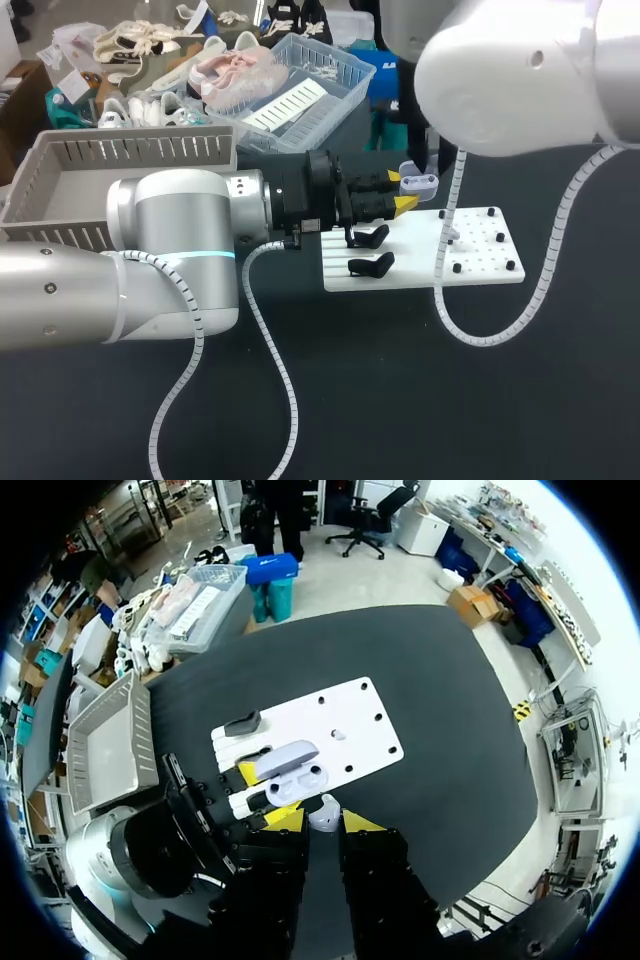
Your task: Pick up each earbud case from the left stands, insert the matching earbuds, close the lid, and place the case in the box.
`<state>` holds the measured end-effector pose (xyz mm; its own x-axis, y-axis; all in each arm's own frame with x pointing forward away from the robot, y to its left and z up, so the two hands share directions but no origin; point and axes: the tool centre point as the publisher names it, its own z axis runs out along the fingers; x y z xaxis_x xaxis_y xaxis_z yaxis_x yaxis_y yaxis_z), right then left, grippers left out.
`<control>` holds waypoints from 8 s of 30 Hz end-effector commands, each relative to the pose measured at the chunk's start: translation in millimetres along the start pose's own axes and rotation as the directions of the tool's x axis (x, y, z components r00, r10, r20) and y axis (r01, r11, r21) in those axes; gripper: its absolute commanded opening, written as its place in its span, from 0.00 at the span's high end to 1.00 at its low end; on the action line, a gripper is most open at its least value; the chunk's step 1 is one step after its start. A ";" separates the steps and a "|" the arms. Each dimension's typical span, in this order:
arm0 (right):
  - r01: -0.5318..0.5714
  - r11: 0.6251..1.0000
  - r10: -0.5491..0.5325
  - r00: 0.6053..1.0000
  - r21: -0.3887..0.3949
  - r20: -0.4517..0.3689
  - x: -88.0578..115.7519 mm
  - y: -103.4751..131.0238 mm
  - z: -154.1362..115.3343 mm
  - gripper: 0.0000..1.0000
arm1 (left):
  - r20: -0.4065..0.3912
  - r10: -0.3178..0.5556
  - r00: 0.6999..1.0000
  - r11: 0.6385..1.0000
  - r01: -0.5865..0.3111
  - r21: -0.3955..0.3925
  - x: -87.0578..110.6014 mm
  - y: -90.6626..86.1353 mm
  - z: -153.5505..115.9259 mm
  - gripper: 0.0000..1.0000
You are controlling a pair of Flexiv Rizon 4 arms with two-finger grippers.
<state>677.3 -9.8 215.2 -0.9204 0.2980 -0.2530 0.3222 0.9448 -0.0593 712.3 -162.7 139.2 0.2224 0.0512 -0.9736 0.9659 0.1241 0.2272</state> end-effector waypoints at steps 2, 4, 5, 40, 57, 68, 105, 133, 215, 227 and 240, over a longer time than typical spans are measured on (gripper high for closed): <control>0.005 0.999 -0.005 1.000 0.046 -0.001 -5.5 7.0 4.5 1.00 | 0.002 0.002 1.000 1.000 -0.002 -0.004 0.5 -0.1 0.7 1.00; 0.002 0.999 -0.002 1.000 0.036 -0.003 -6.0 6.8 6.3 1.00 | 0.002 0.002 1.000 1.000 -0.002 -0.004 0.5 -0.1 0.7 1.00; -0.001 1.000 0.001 1.000 0.031 -0.004 -6.3 6.5 8.0 1.00 | 0.002 0.002 1.000 1.000 -0.002 -0.004 0.5 -0.1 0.7 1.00; -0.020 1.000 0.020 1.000 -0.009 -0.015 -9.9 5.0 25.7 1.00 | 0.002 0.002 1.000 1.000 -0.002 -0.004 0.5 -0.1 0.7 1.00; -0.012 1.000 0.012 1.000 -0.015 -0.022 -10.7 7.6 31.2 1.00 | 0.002 0.002 1.000 1.000 -0.002 -0.004 0.5 -0.1 0.7 1.00; -0.004 1.000 0.003 0.999 -0.017 -0.042 -5.3 7.2 37.4 1.00 | 0.002 0.002 1.000 1.000 -0.002 -0.004 0.5 -0.1 0.7 1.00; 0.322 0.939 -0.297 0.937 -0.122 0.187 52.3 -45.2 35.1 0.05 | 0.002 0.002 1.000 1.000 -0.002 -0.004 0.5 -0.1 0.7 1.00; 0.289 0.906 -0.280 0.957 -0.309 0.074 0.8 -59.8 154.8 0.33 | 0.002 0.002 1.000 1.000 -0.002 -0.004 0.5 -0.1 0.7 1.00; -0.012 0.936 -0.045 0.987 -0.352 -0.153 -36.3 -20.7 211.4 0.84 | 0.002 0.002 1.000 1.000 -0.002 -0.004 0.5 -0.1 0.7 1.00; -0.021 0.934 -0.036 0.988 -0.357 -0.153 -35.3 -24.6 208.8 1.00 | 0.002 0.002 1.000 1.000 -0.002 -0.004 0.5 -0.1 0.7 1.00; -0.036 0.928 -0.013 0.991 -0.370 -0.130 -35.8 -35.8 193.5 1.00 | 0.002 0.002 1.000 1.000 -0.002 -0.004 0.5 -0.1 0.7 1.00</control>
<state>750.7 -76.4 34.1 -0.9488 0.2955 -0.1118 0.2496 0.9180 0.3083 712.4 -162.7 139.2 0.2224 0.0510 -0.9736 0.9659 0.1242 0.2272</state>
